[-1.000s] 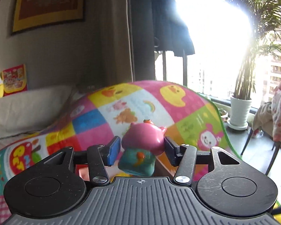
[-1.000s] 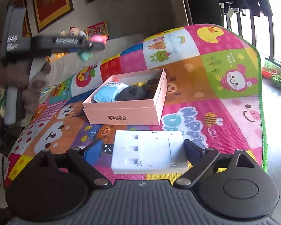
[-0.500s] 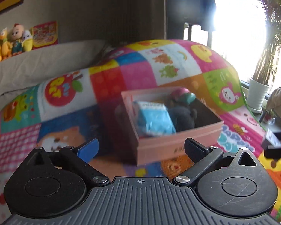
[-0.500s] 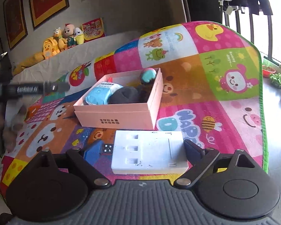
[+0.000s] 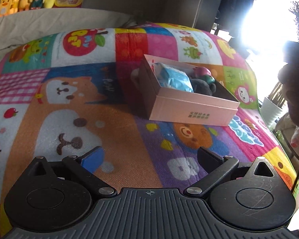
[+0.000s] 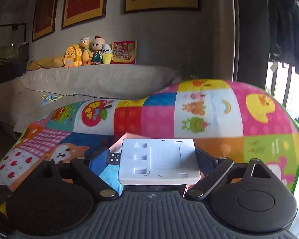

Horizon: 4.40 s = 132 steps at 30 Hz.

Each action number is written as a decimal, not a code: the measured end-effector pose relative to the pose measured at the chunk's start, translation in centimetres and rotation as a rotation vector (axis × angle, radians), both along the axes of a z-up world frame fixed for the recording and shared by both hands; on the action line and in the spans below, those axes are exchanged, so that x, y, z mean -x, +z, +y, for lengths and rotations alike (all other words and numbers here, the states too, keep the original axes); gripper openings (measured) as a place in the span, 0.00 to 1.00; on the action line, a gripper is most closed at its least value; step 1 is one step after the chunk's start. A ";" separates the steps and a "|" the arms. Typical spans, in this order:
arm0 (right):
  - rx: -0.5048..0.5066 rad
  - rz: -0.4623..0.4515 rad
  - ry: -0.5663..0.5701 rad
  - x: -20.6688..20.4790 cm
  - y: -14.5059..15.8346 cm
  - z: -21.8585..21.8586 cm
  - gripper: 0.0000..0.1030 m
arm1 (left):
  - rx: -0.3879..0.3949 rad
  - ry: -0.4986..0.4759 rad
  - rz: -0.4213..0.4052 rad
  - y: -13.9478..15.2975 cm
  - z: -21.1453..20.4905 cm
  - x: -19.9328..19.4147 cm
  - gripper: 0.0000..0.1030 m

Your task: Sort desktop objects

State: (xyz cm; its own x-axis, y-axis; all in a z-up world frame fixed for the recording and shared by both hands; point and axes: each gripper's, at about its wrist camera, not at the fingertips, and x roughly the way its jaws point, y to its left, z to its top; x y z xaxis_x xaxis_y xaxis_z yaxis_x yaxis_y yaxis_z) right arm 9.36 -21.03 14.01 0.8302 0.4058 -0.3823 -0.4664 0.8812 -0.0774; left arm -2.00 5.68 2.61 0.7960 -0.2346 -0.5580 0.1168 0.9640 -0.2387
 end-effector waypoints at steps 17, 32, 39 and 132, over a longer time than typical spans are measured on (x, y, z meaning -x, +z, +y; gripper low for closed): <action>0.014 0.331 -0.232 -5.3 -5.5 -1.4 0.35 | 0.014 -0.055 0.011 -0.7 -1.0 -1.2 1.00; 0.081 0.255 -0.216 -3.8 -7.9 2.8 0.19 | -0.005 -0.050 0.016 -0.6 -1.1 -0.9 1.00; 0.005 0.163 -0.251 -6.6 -3.5 1.5 0.33 | 0.026 0.013 0.035 -0.8 0.2 -1.8 1.00; 0.015 0.306 -0.354 3.0 -14.8 -1.2 1.00 | -0.246 0.112 0.063 -2.8 -6.9 -8.8 1.00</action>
State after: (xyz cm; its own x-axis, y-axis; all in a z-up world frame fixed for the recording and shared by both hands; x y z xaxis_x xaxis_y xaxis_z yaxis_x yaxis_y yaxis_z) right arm 6.39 -22.20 -0.78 0.7646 0.1102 -0.6350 -0.1404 0.9901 0.0027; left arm 6.78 -1.26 -0.21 0.7711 0.0016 -0.6367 -0.0015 1.0000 0.0007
